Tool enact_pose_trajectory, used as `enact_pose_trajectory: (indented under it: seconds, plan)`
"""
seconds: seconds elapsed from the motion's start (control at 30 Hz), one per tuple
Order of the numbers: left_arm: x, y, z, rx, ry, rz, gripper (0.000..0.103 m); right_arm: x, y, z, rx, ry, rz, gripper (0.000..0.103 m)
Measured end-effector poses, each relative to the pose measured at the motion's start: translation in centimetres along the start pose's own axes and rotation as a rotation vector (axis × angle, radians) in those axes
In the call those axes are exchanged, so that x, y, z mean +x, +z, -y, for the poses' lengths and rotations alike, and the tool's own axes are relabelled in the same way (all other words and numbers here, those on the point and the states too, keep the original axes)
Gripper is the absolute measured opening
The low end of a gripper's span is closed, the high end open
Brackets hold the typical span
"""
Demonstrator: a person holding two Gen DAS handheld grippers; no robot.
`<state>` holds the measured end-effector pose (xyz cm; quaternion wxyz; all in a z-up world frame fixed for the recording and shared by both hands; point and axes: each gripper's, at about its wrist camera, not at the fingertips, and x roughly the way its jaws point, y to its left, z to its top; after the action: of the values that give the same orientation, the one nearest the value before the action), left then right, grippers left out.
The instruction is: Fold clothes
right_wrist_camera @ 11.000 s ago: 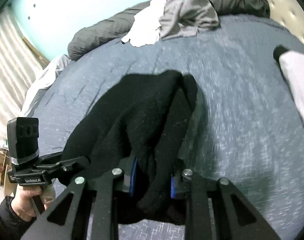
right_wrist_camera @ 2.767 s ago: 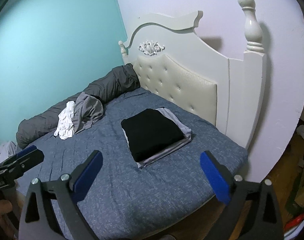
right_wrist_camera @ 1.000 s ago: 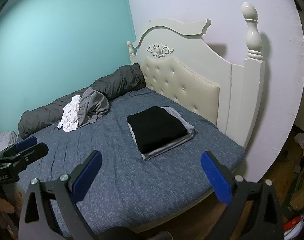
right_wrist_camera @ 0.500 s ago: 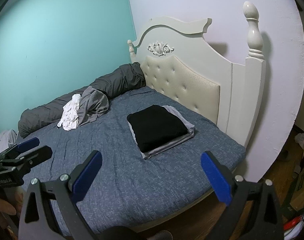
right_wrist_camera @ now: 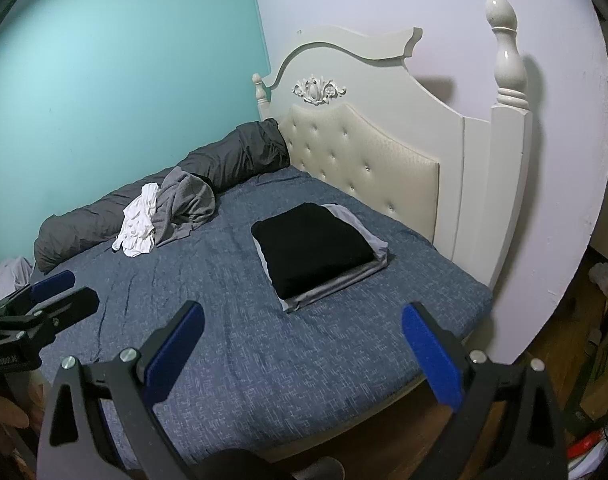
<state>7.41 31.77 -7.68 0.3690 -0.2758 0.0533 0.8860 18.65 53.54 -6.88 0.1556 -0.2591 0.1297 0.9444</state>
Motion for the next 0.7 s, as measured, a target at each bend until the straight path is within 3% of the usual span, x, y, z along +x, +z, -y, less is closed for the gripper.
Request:
enact_pose_trajectory:
  seconds: [0.7]
  plan:
    - [0.46, 0.04, 0.03, 0.007, 0.005, -0.013, 0.103, 0.47, -0.09, 0.15, 0.004, 0.001, -0.007, 0.1]
